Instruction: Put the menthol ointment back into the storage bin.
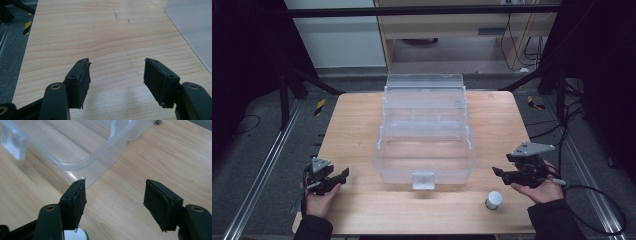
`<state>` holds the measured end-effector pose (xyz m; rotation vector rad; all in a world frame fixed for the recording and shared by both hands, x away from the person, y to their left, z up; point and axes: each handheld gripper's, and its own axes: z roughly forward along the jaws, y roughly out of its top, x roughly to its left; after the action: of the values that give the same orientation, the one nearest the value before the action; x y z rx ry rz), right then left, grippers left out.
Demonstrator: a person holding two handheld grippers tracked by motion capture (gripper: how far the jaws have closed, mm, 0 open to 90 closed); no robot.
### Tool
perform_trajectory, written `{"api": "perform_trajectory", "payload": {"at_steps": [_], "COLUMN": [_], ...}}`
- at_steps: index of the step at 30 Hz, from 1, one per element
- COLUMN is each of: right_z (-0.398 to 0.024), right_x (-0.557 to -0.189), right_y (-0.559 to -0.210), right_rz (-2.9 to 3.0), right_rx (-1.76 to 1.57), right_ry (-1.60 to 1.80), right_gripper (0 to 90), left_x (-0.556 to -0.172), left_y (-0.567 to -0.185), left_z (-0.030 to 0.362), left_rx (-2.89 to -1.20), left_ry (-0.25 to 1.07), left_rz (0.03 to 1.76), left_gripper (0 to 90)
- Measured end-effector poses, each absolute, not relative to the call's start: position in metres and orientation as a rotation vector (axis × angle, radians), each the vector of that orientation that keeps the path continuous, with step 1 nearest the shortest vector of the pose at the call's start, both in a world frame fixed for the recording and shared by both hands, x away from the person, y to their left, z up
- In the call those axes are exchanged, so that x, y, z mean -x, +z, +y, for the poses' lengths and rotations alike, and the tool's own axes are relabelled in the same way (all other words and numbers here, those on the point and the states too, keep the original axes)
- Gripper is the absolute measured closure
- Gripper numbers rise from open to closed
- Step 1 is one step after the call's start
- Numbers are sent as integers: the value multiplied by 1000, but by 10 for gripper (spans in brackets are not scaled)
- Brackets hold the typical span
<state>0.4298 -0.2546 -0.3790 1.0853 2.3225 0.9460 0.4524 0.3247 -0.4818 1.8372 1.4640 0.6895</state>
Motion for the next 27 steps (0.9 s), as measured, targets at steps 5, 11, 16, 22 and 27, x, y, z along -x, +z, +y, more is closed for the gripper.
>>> {"api": "perform_trajectory", "payload": {"at_steps": [5,11,16,22,27], "right_z": [-249,-239,-233,-227,-224], "right_x": [-428,-428,-427,-425,-425], "right_y": [-373,-373,-378,-384,-389], "right_rz": [2368,2473,2550,2625,2670], "right_rx": [-1052,-1000,-955,-912,-872], "right_ry": [913,849,774,688,629], "right_gripper": [327,293,291,291,288], "left_x": [-452,-452,-452,-452,-452], "left_y": [-482,-482,-482,-482,-482], "left_z": [324,322,322,322,322], "left_rx": [-1839,-1858,-1861,-1864,-1867], "left_ry": [687,699,696,695,692], "left_rz": [1462,1453,1452,1451,1452], "left_gripper": [374,372,372,371,371]}}
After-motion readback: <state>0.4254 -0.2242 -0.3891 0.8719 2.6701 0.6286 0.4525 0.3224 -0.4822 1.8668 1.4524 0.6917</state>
